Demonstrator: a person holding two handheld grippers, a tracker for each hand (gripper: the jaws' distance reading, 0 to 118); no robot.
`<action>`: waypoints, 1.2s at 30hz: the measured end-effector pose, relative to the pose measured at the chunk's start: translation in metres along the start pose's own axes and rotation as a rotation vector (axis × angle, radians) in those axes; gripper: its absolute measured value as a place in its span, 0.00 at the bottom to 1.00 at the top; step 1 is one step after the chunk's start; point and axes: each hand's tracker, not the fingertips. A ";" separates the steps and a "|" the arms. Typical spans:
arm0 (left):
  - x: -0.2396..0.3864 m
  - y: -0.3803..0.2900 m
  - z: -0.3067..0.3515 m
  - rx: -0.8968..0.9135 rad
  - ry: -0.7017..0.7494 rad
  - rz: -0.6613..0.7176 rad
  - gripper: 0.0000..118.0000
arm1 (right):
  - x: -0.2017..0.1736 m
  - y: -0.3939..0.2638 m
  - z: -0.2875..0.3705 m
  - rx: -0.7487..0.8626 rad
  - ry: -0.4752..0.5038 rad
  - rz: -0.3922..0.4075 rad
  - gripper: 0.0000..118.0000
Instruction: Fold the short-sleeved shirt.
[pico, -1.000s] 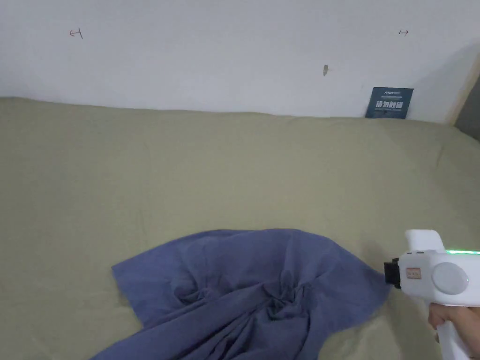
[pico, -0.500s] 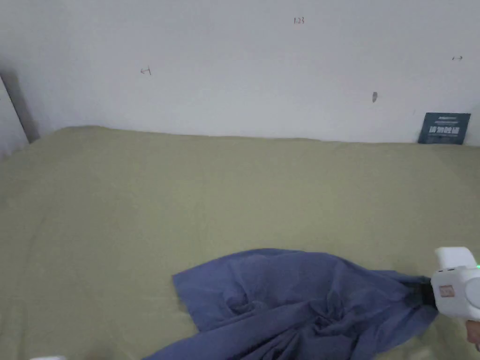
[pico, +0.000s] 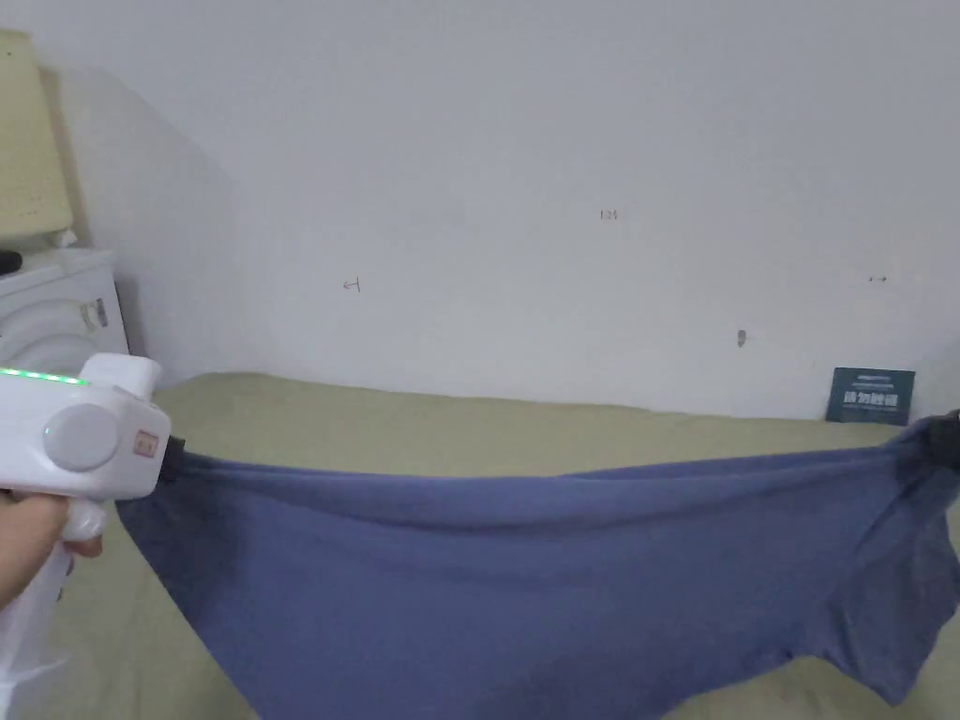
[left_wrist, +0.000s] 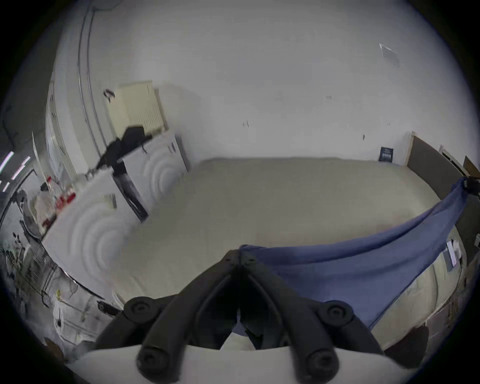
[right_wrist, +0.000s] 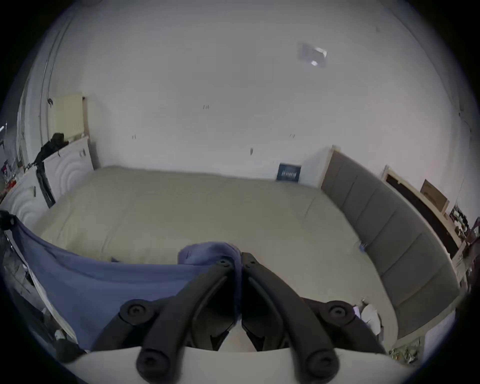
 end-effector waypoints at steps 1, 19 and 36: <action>0.002 0.012 0.002 0.033 0.018 -0.011 0.00 | 0.001 0.007 0.006 0.017 -0.009 0.004 0.02; 0.066 0.179 -0.075 0.156 0.126 0.019 0.00 | 0.011 0.143 -0.071 0.146 -0.178 -0.014 0.02; 0.104 -0.046 -0.198 -0.183 -0.014 -0.055 0.00 | -0.005 -0.109 -0.176 -0.243 -0.135 -0.027 0.02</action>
